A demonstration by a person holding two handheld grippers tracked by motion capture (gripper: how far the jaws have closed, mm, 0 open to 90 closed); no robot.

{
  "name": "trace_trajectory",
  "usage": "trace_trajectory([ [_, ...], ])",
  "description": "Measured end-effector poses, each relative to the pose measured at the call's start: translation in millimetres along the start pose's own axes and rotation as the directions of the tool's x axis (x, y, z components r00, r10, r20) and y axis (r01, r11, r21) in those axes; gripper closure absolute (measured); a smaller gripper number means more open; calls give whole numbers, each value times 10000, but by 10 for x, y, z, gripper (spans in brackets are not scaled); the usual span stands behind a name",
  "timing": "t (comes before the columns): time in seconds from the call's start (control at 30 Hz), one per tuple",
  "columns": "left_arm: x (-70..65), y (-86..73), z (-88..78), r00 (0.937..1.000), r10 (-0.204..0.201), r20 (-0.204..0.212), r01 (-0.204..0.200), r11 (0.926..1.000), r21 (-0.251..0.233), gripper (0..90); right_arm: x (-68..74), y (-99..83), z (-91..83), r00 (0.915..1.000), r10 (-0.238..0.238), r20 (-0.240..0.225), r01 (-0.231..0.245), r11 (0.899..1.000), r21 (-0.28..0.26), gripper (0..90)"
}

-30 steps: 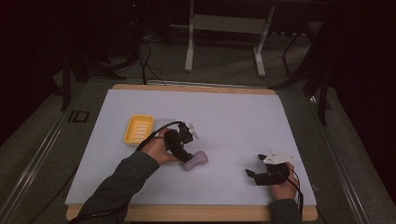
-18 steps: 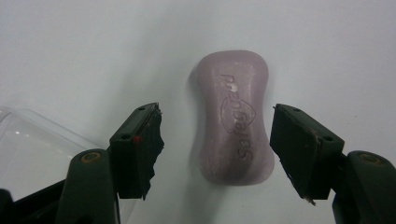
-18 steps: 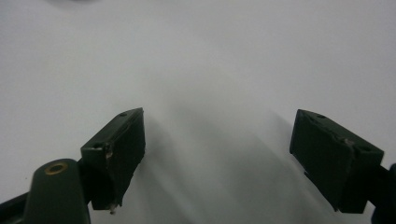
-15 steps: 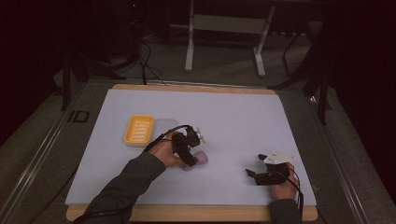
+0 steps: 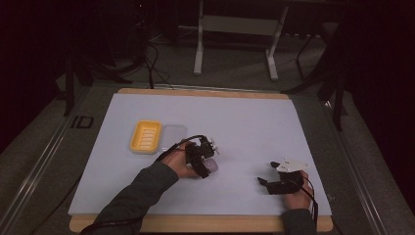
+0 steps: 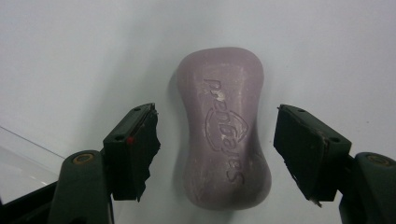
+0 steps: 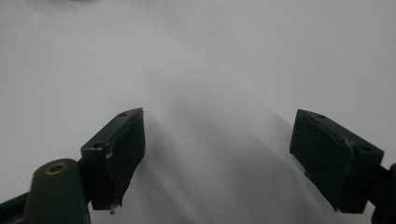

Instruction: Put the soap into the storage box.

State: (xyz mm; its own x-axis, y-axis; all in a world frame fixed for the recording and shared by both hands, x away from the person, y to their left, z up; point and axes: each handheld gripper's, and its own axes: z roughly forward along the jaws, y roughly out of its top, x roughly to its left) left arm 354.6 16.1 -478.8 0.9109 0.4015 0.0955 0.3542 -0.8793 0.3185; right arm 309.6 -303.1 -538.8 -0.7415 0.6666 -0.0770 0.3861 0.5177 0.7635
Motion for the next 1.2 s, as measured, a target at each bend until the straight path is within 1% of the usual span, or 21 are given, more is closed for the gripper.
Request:
trace_trajectory([
  [0.23, 6, 14, 125, 9999, -51, 152, 45, 9992, 406, 310, 1, 0, 2, 10000, -11, -4, 11, 10000, -1, 180],
  [0.4, 27, 19, 187, 9995, -147, 264, 131, 9981, 599, 335, 2, 1, 1, 10000, -37, 1, 37, 10000, 39, 180],
  [0.43, 33, 22, 200, 9993, -221, 310, 201, 9978, 635, 341, 2, 1, 2, 10000, -37, -1, 37, 10000, 39, 180],
  [0.53, 59, 26, 219, 9986, -225, 474, 193, 9975, 687, 364, 2, 2, 3, 10000, -56, -5, 56, 10000, 38, 180],
  [0.57, 63, 27, 228, 9980, -322, 543, 285, 9973, 683, 364, 2, 2, 3, 10000, -58, -5, 58, 10000, 40, 180],
  [0.63, 72, 31, 231, 9977, -286, 608, 241, 9970, 734, 375, 2, 2, 2, 10000, -51, -3, 51, 10000, 38, 180],
  [0.67, 85, 34, 234, 9977, -191, 655, 137, 9965, 830, 383, 2, 2, 2, 10000, -55, -2, 55, 10000, 38, 180],
  [0.8, 123, 34, 251, 9964, -170, 831, 80, 9942, 1073, 404, 3, 2, 4, 10000, -72, -12, 72, 10000, 48, 180],
  [0.87, 135, 41, 256, 9956, -173, 916, 72, 9939, 1097, 418, 4, 2, 5, 10000, -96, -13, 96, 9999, 50, 181],
  [0.97, 130, 67, 256, 9958, 60, 910, -174, 9920, 1248, 430, 3, 3, 7, 9999, -111, -10, 111, 9999, 67, 180],
  [1.0, 131, 77, 257, 9956, 82, 934, -204, 9912, 1308, 430, 4, 3, 8, 9999, -113, -7, 113, 9999, 73, 180],
  [1.1, 140, 93, 263, 9952, -40, 976, -97, 9901, 1399, 443, 6, 4, 9, 9999, -107, -11, 107, 9999, 87, 181],
  [1.2, 138, 99, 264, 9953, -79, 961, -62, 9894, 1451, 453, 8, 4, 10, 9999, -111, -10, 111, 9999, 97, 180],
])
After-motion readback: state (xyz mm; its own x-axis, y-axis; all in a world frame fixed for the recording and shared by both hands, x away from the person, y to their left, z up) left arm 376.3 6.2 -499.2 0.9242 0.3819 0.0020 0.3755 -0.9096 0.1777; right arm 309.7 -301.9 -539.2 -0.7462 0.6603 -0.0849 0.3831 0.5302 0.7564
